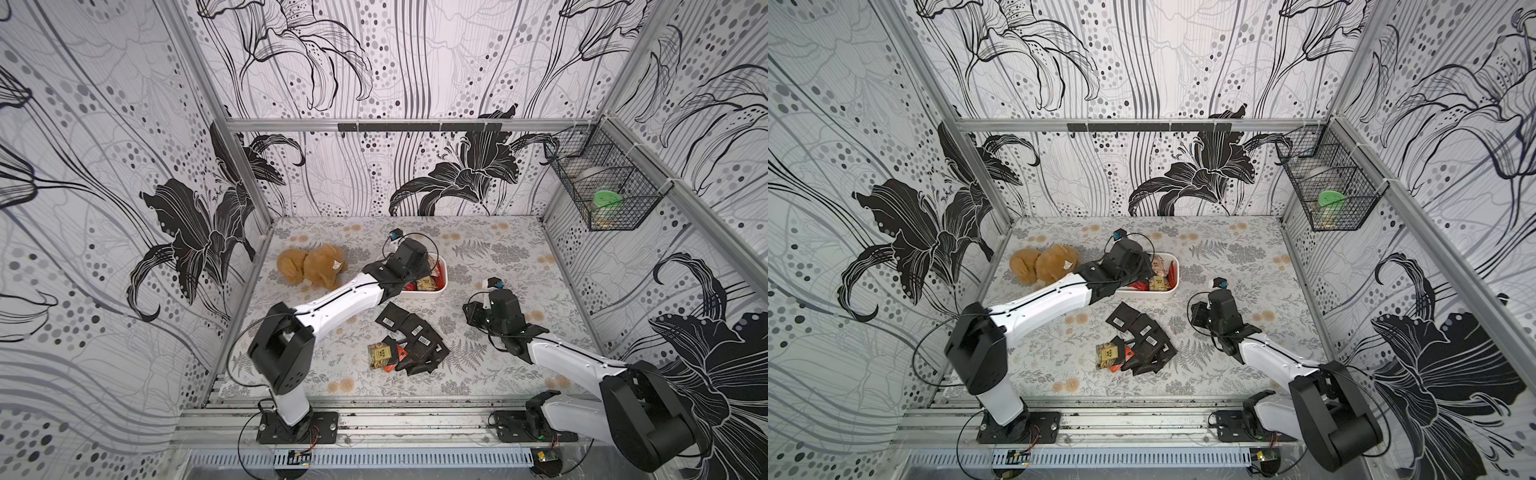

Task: Put the tea bags into the storage box
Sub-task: Place the tea bag in the storage box.

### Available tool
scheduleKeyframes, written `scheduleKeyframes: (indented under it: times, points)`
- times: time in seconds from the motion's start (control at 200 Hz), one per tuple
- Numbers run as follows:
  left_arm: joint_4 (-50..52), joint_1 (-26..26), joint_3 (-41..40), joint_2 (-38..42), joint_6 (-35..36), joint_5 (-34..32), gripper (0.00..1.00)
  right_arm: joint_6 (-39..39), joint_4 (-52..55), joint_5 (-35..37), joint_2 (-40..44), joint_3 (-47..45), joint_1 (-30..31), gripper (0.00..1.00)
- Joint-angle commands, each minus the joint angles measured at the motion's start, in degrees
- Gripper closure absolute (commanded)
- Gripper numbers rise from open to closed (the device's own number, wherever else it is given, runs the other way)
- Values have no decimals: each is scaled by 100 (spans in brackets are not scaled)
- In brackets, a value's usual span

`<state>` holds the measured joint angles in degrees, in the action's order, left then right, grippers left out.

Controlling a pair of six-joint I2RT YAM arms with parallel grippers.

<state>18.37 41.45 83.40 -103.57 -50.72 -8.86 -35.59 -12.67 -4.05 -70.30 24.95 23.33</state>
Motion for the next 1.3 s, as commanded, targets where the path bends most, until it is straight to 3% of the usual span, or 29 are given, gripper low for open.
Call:
scheduleKeyframes:
  times: [0.0, 0.18, 0.39, 0.461, 0.491, 0.601, 0.656, 0.836, 1.136, 1.297]
  points:
    - [362, -51, 705, -633, 351, -130, 100, -111, -302, -507, -15, -99, -39, 77]
    - [347, -219, 972, -1180, 366, -107, 100, -24, -360, -486, 155, -166, -39, 76]
    - [205, -548, 664, -1167, 490, 47, 100, 25, -601, -713, 143, -238, -39, 78]
    - [215, -601, 584, -1125, 681, 79, 67, 49, -922, -951, 211, -351, -39, 75]
    - [309, -624, 590, -1106, 718, 22, 58, 59, -1029, -1028, 241, -404, -31, 74]
    - [631, -679, 512, -780, 892, -389, 37, 203, -1093, -1012, 371, -422, 107, 72]
    - [755, -683, 360, -474, 927, -713, 32, 308, -1013, -852, 406, -383, 268, 72]
    - [715, -689, -756, 1031, 743, -1290, 31, 744, -931, -576, 285, -95, 1041, 72]
    - [-175, -688, -3878, 3359, -73, 189, 32, 1816, -533, -764, -725, 895, 2682, 77]
    - [-426, -691, -5110, 4332, -675, 348, 33, 2018, -139, -762, -1237, 1298, 2920, 82]
